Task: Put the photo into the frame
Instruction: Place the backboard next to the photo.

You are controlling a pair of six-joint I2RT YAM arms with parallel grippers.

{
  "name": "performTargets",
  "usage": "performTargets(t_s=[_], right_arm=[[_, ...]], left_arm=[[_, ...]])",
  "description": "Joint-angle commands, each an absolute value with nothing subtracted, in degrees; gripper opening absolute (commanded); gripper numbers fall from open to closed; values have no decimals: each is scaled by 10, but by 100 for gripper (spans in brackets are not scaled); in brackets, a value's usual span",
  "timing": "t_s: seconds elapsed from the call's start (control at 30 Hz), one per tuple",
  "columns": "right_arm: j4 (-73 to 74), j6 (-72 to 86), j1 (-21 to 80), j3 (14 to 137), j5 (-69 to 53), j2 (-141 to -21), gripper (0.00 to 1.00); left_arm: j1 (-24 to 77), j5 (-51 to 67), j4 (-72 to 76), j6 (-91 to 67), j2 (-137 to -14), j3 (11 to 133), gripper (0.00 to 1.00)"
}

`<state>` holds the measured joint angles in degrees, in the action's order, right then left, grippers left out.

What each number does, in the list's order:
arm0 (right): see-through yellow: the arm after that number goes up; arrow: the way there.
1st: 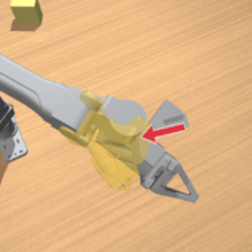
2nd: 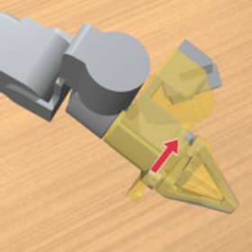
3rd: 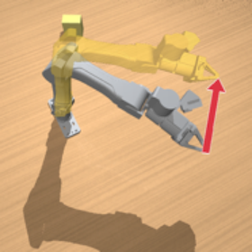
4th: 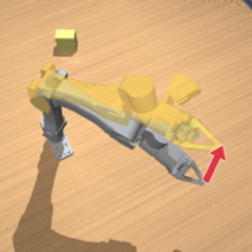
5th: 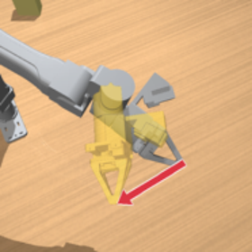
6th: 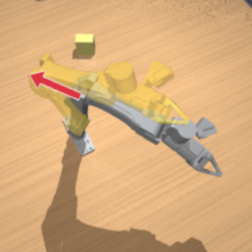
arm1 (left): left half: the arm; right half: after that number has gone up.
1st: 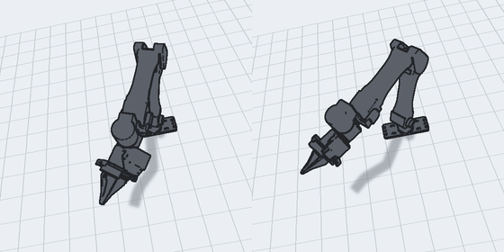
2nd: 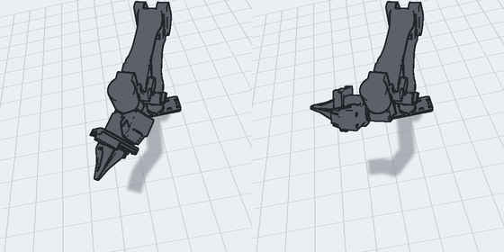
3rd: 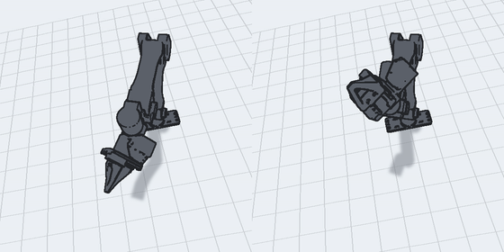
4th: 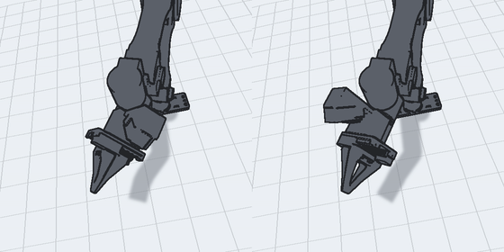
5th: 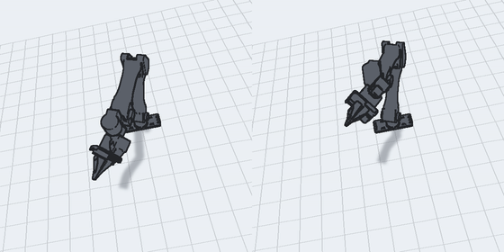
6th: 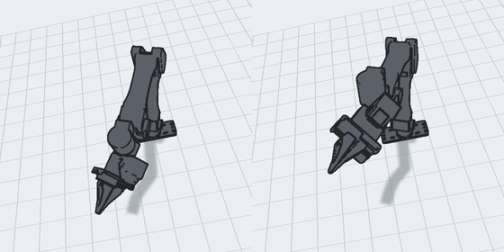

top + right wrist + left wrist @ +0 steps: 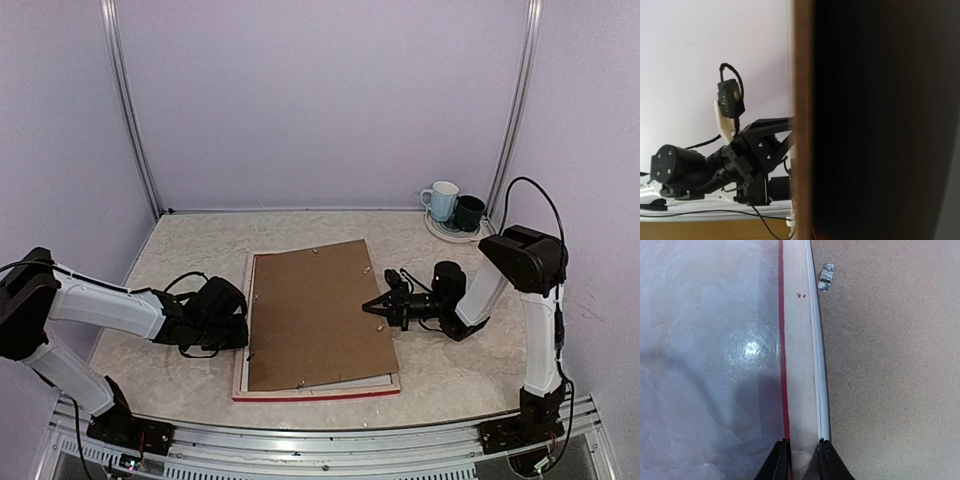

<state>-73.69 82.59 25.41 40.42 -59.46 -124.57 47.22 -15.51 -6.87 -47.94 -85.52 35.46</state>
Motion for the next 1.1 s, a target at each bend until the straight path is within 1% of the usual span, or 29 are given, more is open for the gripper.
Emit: performTargets(t_s=[0.0,0.3,0.67,0.97,1.07], right_arm=[[-762,830,258,415,-587,-1254,0],[-758,833,276,431,-578,-1262,0],[-774,845,289,436,-574,-1280,0],[-764,840,288,428,-574,-1274,0],[-731,819,288,426,-572,-1260,8]], left_arm=[[478,-138,-88,-452,-862,369,22],[487,-106,-60,-464,-877,356,22],[487,-115,-61,-473,-861,350,22],[486,-120,-47,-483,-855,355,26],[485,-120,-47,-485,-864,355,26]])
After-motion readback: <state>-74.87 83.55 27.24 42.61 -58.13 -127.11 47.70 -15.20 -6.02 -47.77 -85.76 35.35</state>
